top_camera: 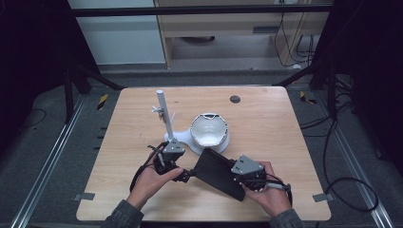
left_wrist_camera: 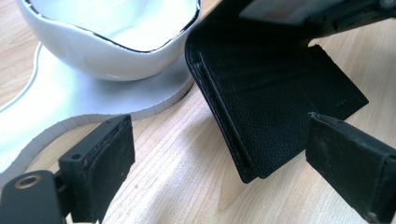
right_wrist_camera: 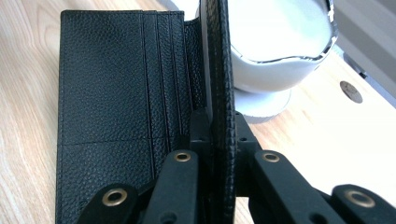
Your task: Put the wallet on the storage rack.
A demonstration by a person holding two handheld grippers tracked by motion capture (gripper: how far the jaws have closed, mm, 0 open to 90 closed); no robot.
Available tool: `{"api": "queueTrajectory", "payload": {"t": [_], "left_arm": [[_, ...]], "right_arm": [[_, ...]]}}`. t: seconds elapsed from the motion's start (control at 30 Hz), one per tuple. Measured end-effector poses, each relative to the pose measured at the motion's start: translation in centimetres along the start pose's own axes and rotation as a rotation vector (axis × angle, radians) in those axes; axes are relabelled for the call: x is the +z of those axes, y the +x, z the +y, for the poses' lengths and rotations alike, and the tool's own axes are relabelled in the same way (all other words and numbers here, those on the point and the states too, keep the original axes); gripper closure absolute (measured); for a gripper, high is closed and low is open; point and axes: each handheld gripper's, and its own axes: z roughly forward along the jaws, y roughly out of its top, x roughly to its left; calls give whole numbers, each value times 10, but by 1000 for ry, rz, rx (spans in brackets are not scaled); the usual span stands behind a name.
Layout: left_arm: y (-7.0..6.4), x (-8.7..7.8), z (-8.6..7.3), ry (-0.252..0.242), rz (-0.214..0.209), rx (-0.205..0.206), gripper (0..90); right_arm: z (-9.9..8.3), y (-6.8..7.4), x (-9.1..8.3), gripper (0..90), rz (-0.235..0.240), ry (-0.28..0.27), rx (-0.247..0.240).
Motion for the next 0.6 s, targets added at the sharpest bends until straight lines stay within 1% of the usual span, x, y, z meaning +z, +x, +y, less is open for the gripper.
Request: {"api": "queueTrajectory", "payload": {"t": [0.1,0.13,0.17,0.2,0.33,0.47,0.5,0.6], "left_arm": [[-3,1,4,-2,-19,7,76],[-4,1,5,7,-17,17,73],[-5,2,6,13,-18,18,73],[-5,2,9,19,-17,26,73],[-6,1,12,22,-13,39,72],[-4,-2,16,26,-11,42,72],[-4,-3,17,25,-13,39,73],[-3,-3,20,34,-12,49,73]], "right_arm": [[-1,-2,-1,839,-3,-16,10],[-1,-2,-1,839,-1,-20,14],[-2,-2,-1,838,-1,-26,14],[-2,-3,-1,839,3,-36,27],[-2,-4,-2,839,10,-56,37],[-3,-5,-3,839,7,-72,47],[-3,-6,-4,839,8,-86,56],[-3,-7,-6,838,8,-101,60]]}}
